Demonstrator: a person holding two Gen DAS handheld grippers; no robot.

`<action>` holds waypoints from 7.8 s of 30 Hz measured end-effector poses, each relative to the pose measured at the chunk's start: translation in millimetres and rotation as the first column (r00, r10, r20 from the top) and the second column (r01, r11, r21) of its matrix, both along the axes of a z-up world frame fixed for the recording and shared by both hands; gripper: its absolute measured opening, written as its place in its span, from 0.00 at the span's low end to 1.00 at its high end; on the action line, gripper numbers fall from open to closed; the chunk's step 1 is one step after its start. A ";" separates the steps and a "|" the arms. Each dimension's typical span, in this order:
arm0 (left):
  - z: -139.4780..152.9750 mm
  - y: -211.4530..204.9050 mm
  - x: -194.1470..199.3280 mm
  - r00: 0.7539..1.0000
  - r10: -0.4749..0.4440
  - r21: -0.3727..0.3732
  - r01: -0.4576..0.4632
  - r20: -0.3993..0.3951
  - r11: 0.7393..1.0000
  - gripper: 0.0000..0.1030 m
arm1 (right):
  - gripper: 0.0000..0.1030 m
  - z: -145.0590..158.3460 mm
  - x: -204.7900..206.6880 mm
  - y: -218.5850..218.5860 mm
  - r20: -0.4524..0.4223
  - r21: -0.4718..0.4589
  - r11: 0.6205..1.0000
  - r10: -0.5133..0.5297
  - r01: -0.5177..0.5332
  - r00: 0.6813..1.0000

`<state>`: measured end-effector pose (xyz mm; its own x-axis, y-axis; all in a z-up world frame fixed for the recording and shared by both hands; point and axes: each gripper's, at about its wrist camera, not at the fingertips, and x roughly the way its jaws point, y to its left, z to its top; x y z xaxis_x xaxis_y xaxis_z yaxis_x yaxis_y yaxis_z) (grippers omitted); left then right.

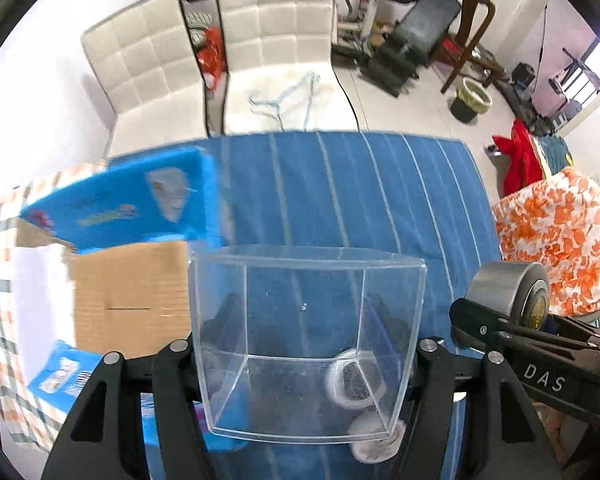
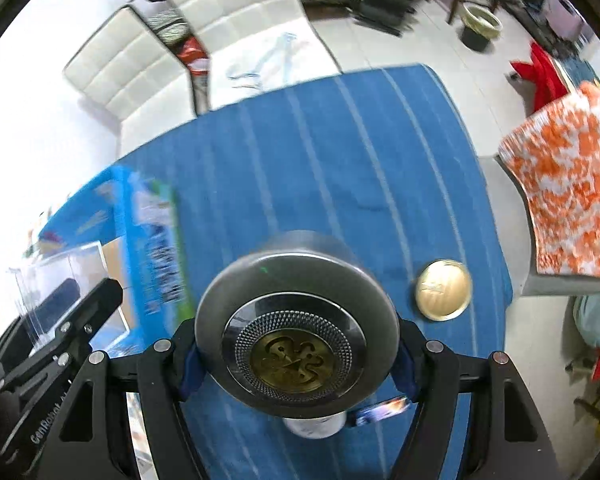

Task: Organize rigid objects
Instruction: 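Carry the acrylic cube with the left tool while the right tool carries the silver tin into the box, then open both tools to release the cube and tin inside the box, then grasp the white Purifying Cream jar with the left tool while the right tool grasps the grey power bank, then carry the cream jar with the left tool while the right tool carries the power bank to the box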

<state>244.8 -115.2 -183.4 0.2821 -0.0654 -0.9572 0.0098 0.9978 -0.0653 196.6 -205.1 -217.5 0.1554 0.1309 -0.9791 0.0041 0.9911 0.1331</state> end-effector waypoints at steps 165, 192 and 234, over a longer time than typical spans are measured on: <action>-143.9 -126.2 -111.3 0.917 -0.212 0.002 0.226 -0.337 0.974 0.65 | 0.85 -143.2 -48.7 -116.8 -0.128 -0.049 0.998 -0.056 0.050 0.990; -118.2 -119.2 -147.7 0.949 -0.186 0.021 0.198 -0.256 0.980 0.64 | 0.57 -116.9 -89.8 -93.6 -0.091 -0.134 0.990 -0.065 0.053 0.994; 38.2 198.1 -119.6 0.972 0.210 0.089 -0.219 0.103 0.972 0.57 | 0.57 -16.1 -78.9 164.5 0.087 0.032 0.969 0.240 -0.243 0.967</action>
<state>125.2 82.9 -145.2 0.3668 0.1001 -0.9249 -0.2039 0.9787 0.0250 117.7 -40.6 -233.6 0.1936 0.2151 -0.9572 -0.2475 0.9548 0.1645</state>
